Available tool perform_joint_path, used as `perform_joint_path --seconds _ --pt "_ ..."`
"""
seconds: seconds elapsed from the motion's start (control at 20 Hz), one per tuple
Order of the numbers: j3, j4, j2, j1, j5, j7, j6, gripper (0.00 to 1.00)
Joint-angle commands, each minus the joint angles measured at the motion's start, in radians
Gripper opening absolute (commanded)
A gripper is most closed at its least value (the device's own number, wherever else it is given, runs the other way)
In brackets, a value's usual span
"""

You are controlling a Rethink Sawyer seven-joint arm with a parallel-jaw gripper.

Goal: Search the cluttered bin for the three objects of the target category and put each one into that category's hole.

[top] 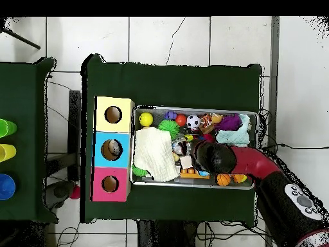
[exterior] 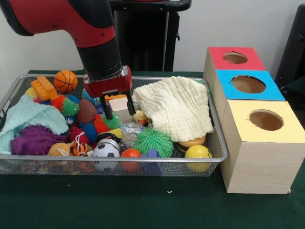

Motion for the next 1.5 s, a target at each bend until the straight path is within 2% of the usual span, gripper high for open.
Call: perform_joint_path --seconds 0.05,0.4,0.75,1.5 --pt "-0.008 -0.083 -0.087 0.038 -0.023 -0.067 0.148 1.0" --pt "0.004 -0.068 -0.09 0.03 -0.03 -0.071 0.11 1.0" --pt "0.016 -0.07 -0.04 0.017 -0.014 -0.038 0.056 1.0" --pt "0.048 -0.036 0.028 -0.018 0.048 0.002 0.04 1.0"
